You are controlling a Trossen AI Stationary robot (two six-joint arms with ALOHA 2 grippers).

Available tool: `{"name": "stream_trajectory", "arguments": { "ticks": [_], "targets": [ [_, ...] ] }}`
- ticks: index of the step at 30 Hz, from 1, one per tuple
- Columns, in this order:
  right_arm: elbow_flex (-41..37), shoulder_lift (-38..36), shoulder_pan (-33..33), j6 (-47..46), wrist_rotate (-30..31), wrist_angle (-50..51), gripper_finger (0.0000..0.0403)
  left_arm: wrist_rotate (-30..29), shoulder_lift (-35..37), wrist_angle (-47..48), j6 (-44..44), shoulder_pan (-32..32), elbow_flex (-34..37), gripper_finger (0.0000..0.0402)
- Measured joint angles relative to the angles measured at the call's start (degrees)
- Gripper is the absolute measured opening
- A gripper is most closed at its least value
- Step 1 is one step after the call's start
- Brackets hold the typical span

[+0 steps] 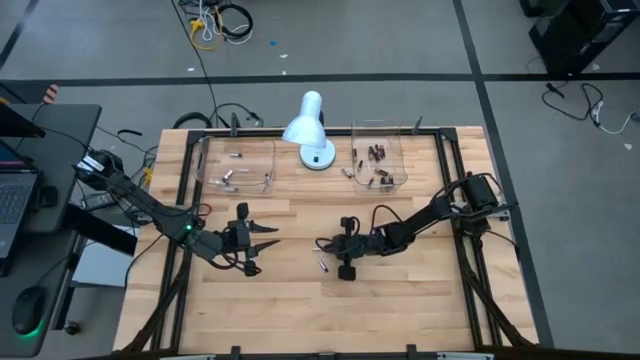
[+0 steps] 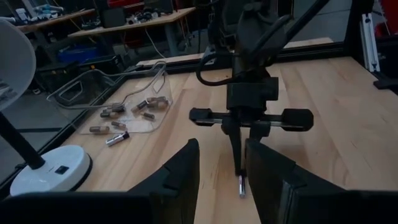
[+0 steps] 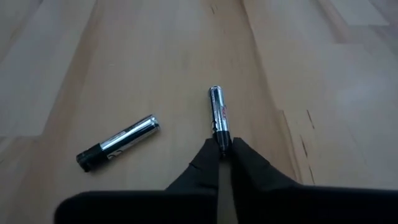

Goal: Sort batteries
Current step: Put the silver battery in the transparent bin

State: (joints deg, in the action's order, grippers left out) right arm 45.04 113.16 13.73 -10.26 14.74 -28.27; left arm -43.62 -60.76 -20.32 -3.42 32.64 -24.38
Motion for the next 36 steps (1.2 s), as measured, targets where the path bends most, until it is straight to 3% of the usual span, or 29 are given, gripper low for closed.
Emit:
{"name": "stream_trajectory", "arguments": {
  "ticks": [8, 19, 28, 36],
  "targets": [
    [-0.16, 0.27, 0.06, 1.11, 0.48, -2.69, 0.0007, 0.02, 0.00, 0.01, -0.20, 0.00, 0.00, 0.0127],
    [-0.26, -3.14, 1.23, 10.75, 3.95, -16.97, 0.0002, 0.11, -4.97, -0.08, -4.02, 0.00, -0.02, 0.0127],
    [-0.17, -4.86, 1.21, 19.10, 2.24, -30.68, 0.0005, -0.55, -14.26, -14.15, -0.90, -0.02, -0.02, 0.0127],
    [-0.15, -4.87, 1.25, 18.63, 1.90, -30.77, 0.0002, -3.34, -14.96, -17.43, 4.75, 0.03, -0.02, 0.0127]
  ]
}}
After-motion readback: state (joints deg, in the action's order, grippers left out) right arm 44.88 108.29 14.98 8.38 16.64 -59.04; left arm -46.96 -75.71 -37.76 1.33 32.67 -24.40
